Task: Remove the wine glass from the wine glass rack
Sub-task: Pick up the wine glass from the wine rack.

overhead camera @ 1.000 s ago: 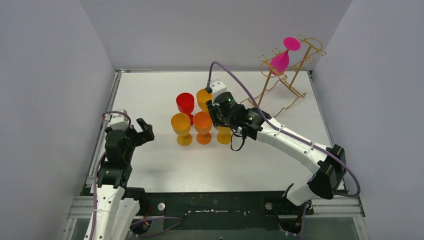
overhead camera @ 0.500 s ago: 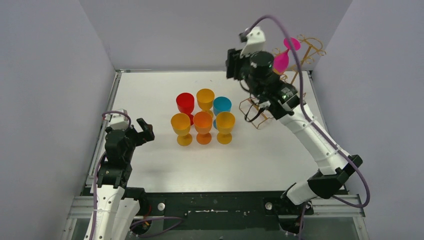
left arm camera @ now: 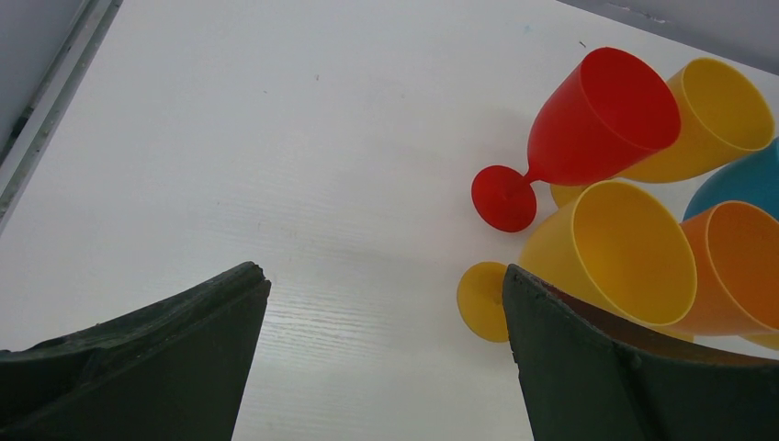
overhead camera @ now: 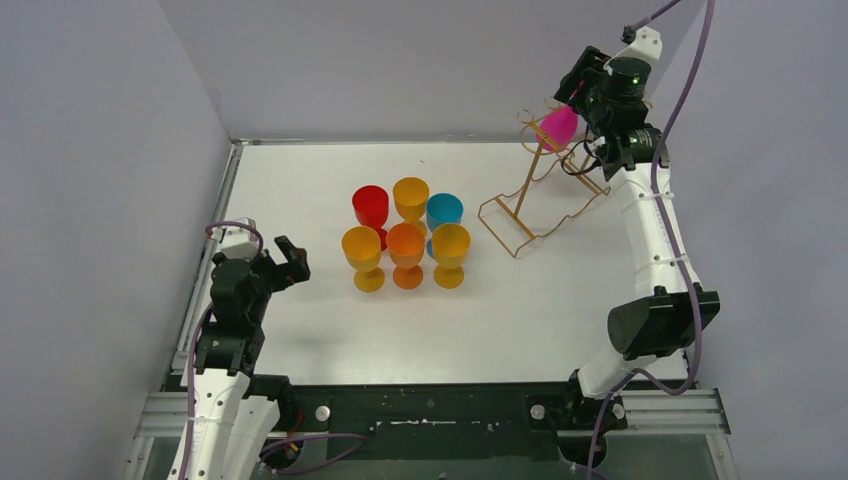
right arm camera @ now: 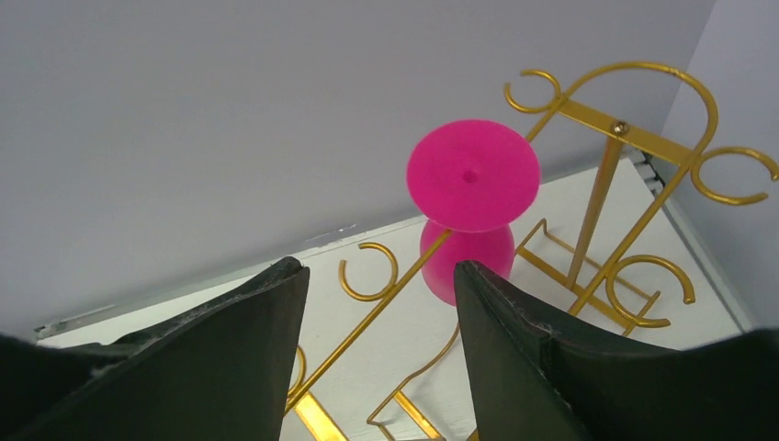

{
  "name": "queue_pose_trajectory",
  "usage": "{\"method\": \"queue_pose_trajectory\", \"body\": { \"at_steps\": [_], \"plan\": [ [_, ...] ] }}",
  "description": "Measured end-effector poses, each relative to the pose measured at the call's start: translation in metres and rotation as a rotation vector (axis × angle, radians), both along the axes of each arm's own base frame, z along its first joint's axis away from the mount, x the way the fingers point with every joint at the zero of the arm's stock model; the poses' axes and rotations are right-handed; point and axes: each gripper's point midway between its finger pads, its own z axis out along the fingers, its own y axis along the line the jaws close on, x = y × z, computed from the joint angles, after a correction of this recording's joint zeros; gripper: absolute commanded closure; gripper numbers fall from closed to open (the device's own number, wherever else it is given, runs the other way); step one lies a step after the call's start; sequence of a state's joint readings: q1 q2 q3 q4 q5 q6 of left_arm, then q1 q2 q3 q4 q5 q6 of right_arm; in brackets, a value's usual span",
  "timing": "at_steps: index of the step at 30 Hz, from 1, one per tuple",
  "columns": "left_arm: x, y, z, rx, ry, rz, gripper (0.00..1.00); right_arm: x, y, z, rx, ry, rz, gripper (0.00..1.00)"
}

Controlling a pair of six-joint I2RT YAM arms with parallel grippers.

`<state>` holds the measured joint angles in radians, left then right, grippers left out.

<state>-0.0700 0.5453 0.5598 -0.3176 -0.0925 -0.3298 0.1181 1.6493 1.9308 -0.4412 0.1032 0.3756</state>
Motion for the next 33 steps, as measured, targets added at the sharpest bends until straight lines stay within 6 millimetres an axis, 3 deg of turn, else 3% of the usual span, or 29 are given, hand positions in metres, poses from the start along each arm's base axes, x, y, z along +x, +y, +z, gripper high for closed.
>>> {"method": "queue_pose_trajectory", "body": {
  "at_steps": [4,11,17,33],
  "plan": [
    [0.0,0.0,0.0,0.0,-0.002,-0.001,0.03,0.007,-0.025,-0.026,0.098,0.045,-0.038,0.41],
    [0.0,0.0,0.002,-0.001,-0.012,-0.001,0.03,0.027,-0.061,-0.047,0.212,0.059,-0.107,0.41],
    [0.0,0.0,0.001,-0.001,-0.009,-0.001,0.03,0.039,-0.059,-0.068,0.251,0.095,-0.114,0.42],
    [0.001,-0.003,0.003,-0.006,-0.02,-0.015,0.03,0.062,-0.072,-0.064,0.35,0.02,-0.171,0.5]
  ]
}}
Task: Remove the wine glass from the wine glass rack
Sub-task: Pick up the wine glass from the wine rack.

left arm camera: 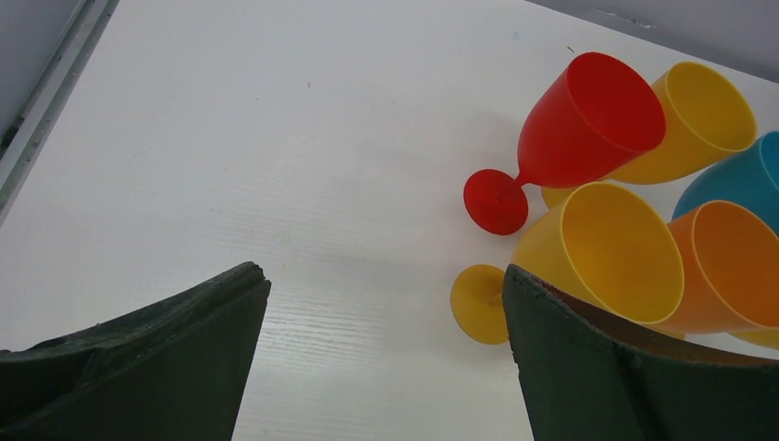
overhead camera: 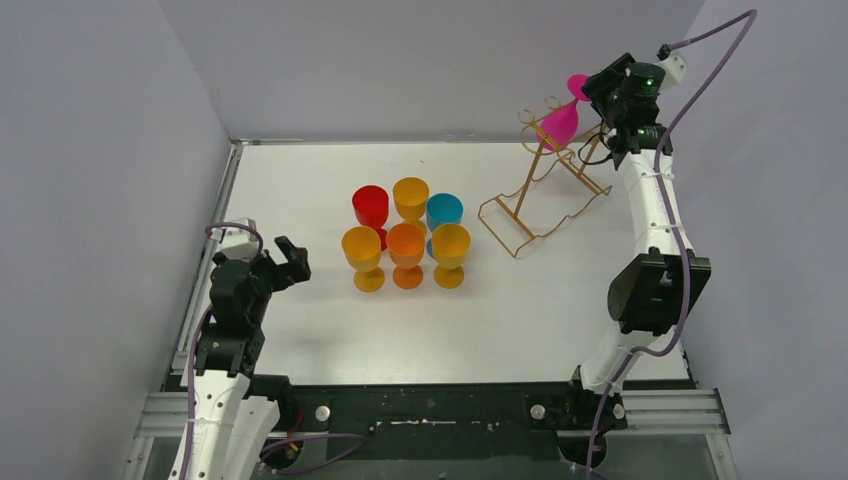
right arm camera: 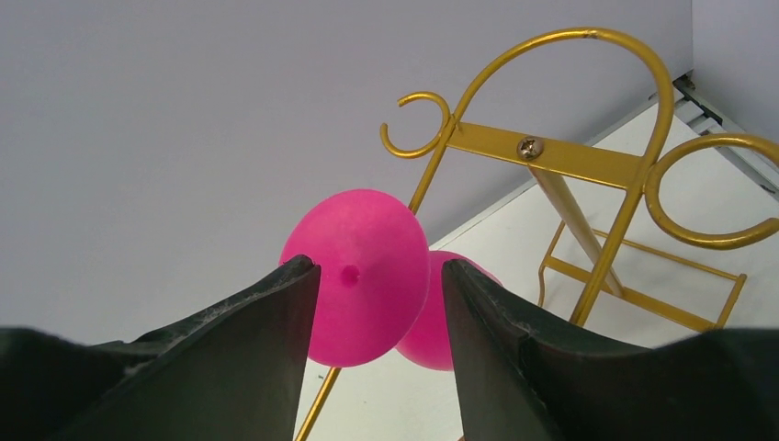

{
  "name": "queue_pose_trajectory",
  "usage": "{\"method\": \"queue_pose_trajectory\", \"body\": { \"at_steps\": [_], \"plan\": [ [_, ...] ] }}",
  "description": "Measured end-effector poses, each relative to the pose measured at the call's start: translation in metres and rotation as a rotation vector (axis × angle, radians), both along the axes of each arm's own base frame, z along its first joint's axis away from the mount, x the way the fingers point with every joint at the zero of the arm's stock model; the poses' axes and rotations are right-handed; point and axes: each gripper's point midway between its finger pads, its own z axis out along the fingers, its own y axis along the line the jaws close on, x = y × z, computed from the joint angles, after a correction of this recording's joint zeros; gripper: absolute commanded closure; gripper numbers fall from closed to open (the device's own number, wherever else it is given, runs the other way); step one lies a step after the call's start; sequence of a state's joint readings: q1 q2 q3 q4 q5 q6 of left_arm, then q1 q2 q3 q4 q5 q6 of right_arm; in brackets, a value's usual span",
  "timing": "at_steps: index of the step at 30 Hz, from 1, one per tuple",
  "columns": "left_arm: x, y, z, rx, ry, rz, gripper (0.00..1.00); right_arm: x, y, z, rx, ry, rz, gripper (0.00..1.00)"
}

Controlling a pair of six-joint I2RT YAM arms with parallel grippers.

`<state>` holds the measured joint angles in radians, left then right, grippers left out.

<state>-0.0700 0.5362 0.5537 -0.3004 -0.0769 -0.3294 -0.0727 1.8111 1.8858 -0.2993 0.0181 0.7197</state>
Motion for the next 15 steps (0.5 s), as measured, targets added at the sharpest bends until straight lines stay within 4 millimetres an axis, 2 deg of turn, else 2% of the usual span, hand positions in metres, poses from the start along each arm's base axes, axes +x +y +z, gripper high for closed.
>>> {"method": "queue_pose_trajectory", "body": {
  "at_steps": [2,4,15],
  "plan": [
    [-0.0001,0.0,0.0003,0.0,-0.001,0.0,0.03,0.0018,-0.0004,0.0006,0.007,-0.006,-0.003,0.56],
    [-0.0002,0.0,0.0006,0.0,-0.002,0.0,0.03,0.0018,-0.0012,0.0008,0.014,-0.007,-0.006,0.57],
    [-0.0002,0.0006,0.0007,0.0,-0.003,0.002,0.03,0.0016,0.0067,-0.001,0.038,-0.001,0.04,0.59]
  ]
}}
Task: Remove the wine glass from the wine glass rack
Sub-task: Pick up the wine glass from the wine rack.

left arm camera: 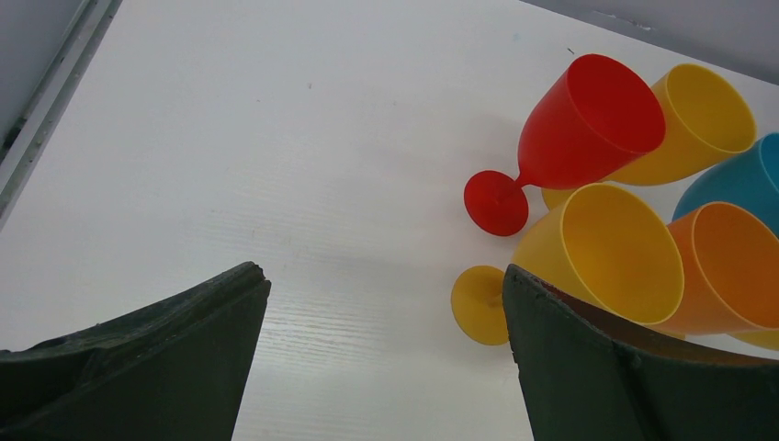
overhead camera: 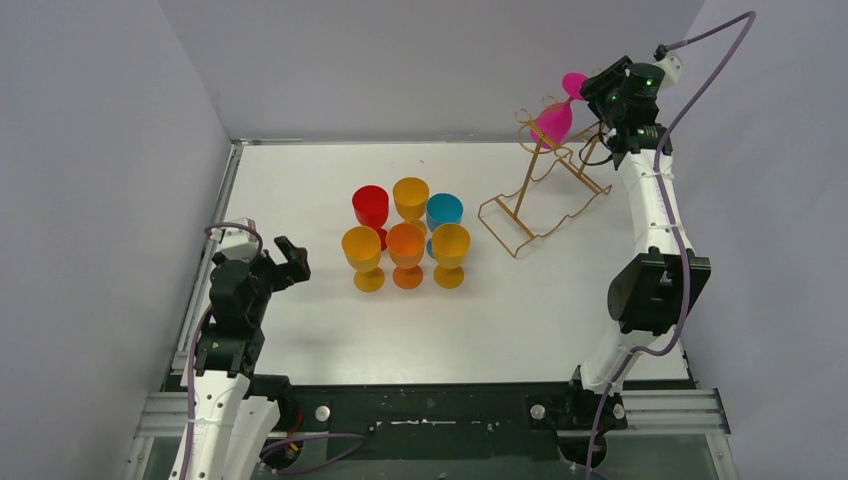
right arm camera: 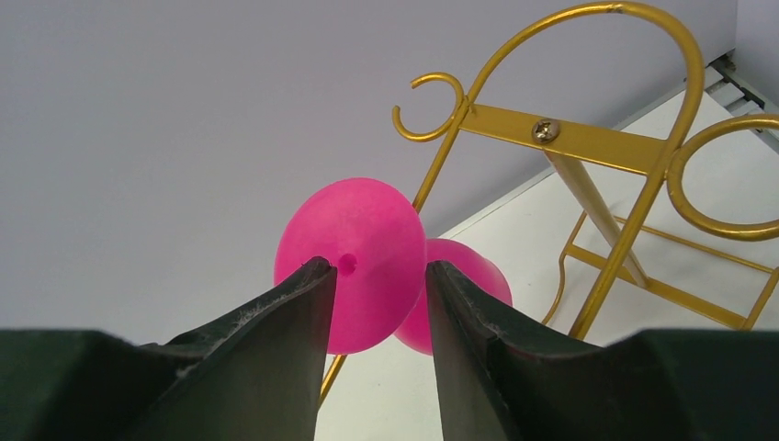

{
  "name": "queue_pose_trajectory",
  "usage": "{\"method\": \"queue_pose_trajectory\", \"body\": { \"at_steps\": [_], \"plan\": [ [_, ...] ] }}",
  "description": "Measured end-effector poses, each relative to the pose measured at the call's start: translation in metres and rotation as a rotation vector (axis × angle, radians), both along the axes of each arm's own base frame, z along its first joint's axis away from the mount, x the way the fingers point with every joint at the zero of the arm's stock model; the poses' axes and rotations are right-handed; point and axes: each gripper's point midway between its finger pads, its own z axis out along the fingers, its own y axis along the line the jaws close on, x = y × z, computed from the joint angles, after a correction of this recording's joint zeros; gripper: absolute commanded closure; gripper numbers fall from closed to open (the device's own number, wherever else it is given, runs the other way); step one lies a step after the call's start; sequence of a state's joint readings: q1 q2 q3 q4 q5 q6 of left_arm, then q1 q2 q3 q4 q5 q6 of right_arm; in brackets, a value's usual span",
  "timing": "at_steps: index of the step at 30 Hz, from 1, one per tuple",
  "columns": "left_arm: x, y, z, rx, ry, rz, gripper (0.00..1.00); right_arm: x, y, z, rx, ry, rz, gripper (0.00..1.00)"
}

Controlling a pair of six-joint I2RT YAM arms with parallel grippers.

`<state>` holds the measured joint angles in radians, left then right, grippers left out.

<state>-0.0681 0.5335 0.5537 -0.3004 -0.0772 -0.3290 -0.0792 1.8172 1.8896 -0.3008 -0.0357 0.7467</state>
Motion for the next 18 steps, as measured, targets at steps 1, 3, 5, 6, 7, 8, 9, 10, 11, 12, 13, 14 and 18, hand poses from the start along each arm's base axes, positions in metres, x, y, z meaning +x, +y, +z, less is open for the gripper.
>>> {"method": "queue_pose_trajectory", "body": {
  "at_steps": [1,3,5,6,7,8,9,10,11,12,13,14,18],
  "plan": [
    [0.0,0.0,0.0001,0.0,0.0,0.0,0.03,-0.0001,0.0007,-0.0002,0.001,0.001,0.004,0.59],
    [0.0,0.0,0.0001,0.0,0.0,0.0,0.03,-0.0004,0.0021,-0.0008,0.003,0.003,0.013,0.6],
    [-0.0001,0.0,0.0002,0.0,-0.001,0.0,0.03,-0.0004,0.0032,-0.0008,0.005,0.003,0.019,0.61],
    [-0.0001,0.0,0.0004,0.0,-0.002,0.0,0.03,-0.0006,0.0034,-0.0012,0.006,0.005,0.021,0.62],
    [-0.0002,0.0,0.0006,0.0,-0.002,0.0,0.03,-0.0008,0.0036,-0.0016,0.008,0.007,0.022,0.62],
    [-0.0002,0.0,0.0007,0.0,-0.003,0.0,0.03,-0.0008,0.0035,-0.0016,0.01,0.007,0.023,0.64],
    [-0.0003,0.0,0.0007,0.0,-0.003,0.0,0.03,-0.0009,0.0033,-0.0017,0.011,0.007,0.023,0.67],
    [-0.0003,0.0,0.0008,0.0,-0.003,0.0,0.03,-0.001,0.0027,-0.0017,0.013,0.007,0.023,0.68],
    [-0.0004,0.0,0.001,0.0,-0.004,0.0,0.03,-0.001,0.0023,-0.0017,0.014,0.007,0.022,0.68],
    [-0.0004,0.0,0.001,0.0,-0.004,0.0,0.03,-0.001,0.002,-0.0016,0.017,0.007,0.02,0.65],
    [-0.0005,0.0,0.0013,0.0,-0.005,0.0,0.03,-0.0009,0.0021,-0.0015,0.02,0.006,0.02,0.61],
    [-0.0006,0.0,0.0015,0.0,-0.006,0.0,0.03,-0.001,0.0022,-0.0015,0.023,0.006,0.019,0.57],
    [-0.0008,0.0001,0.0018,-0.001,-0.008,0.0,0.03,-0.0023,0.002,-0.0002,0.032,0.003,0.017,0.61]
  ]
}}
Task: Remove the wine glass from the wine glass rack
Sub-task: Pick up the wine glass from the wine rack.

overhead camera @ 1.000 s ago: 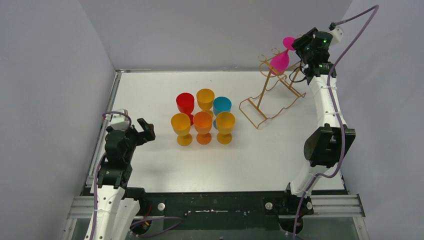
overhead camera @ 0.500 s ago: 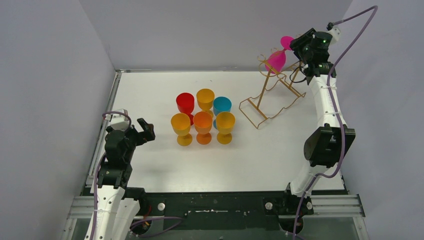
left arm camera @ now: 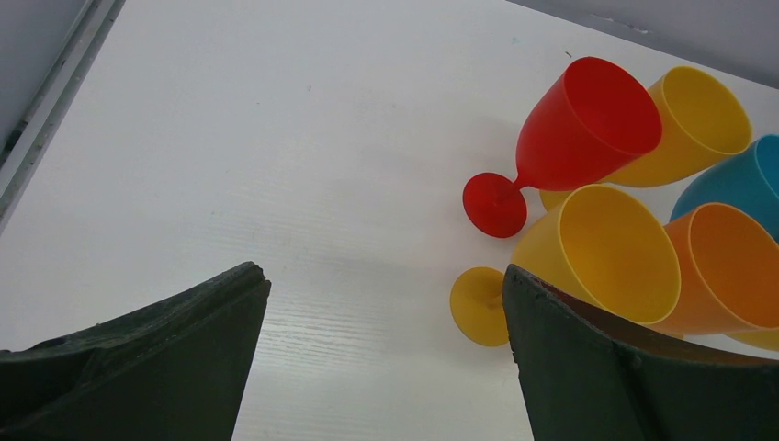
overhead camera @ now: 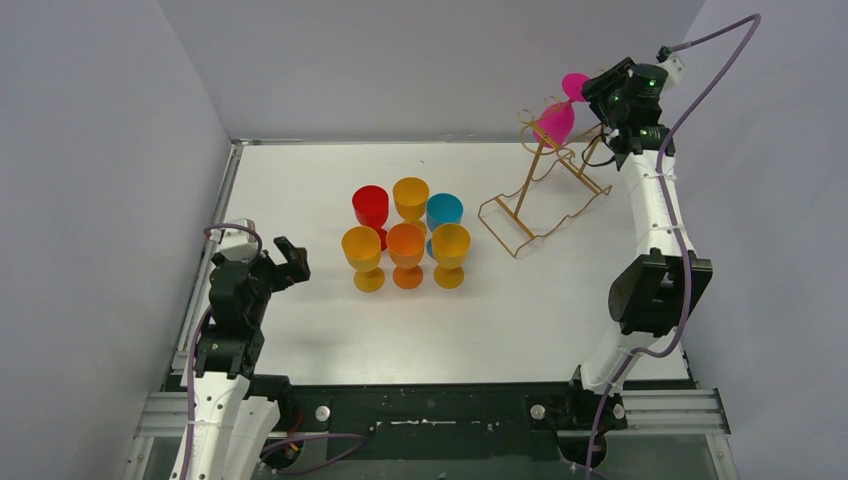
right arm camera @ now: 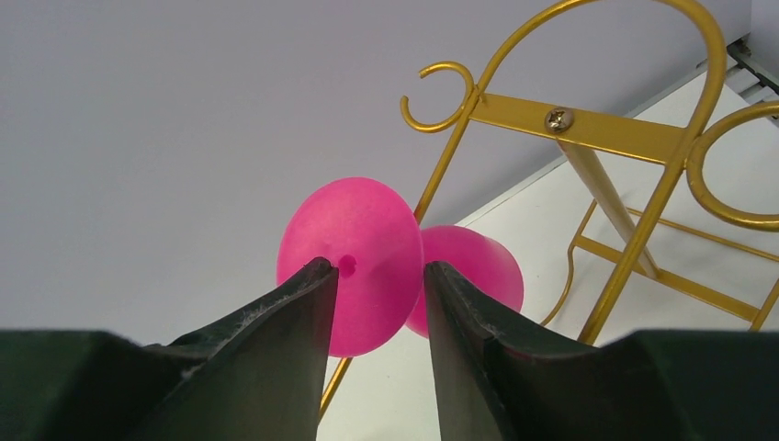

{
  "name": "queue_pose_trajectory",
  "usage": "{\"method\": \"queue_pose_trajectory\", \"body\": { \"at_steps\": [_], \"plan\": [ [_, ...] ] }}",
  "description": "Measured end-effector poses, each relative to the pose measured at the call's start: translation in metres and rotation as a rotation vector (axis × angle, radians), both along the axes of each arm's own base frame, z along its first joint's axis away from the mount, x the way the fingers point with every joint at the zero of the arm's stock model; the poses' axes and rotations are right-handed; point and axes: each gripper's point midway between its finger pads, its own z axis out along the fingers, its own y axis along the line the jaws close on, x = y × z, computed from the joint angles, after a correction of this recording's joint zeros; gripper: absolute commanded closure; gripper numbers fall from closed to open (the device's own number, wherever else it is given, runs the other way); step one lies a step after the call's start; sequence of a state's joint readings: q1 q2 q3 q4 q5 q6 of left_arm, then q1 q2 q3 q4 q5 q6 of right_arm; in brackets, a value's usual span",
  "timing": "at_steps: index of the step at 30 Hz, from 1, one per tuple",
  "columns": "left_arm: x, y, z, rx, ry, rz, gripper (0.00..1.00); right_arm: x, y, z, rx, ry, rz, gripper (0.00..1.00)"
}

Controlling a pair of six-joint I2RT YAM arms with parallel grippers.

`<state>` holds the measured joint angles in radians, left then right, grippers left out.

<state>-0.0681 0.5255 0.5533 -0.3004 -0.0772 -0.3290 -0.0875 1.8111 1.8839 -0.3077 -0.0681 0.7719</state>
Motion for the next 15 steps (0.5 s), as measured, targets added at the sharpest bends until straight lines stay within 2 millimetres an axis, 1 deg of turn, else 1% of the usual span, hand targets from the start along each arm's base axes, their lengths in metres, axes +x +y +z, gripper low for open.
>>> {"method": "queue_pose_trajectory", "body": {
  "at_steps": [3,8,10,13,15],
  "plan": [
    [-0.0001,0.0,-0.0004,0.0,0.0,0.0,0.03,-0.0013,-0.0015,-0.0001,0.005,0.003,0.001,0.65],
    [-0.0001,0.0,-0.0004,0.0,0.0,0.0,0.03,-0.0029,-0.0004,-0.0031,0.017,0.016,0.019,0.7],
    [-0.0001,0.0,-0.0006,0.0,0.0,0.0,0.03,-0.0033,-0.002,-0.0036,0.02,0.018,0.019,0.75],
    [-0.0002,0.0,-0.0008,0.0,0.0,0.0,0.03,-0.0035,-0.0007,-0.0047,0.028,0.021,0.025,0.79],
    [-0.0001,0.0,-0.0007,0.0,0.0,0.0,0.03,-0.0038,-0.0001,-0.0071,0.037,0.024,0.027,0.85]
  ]
}}
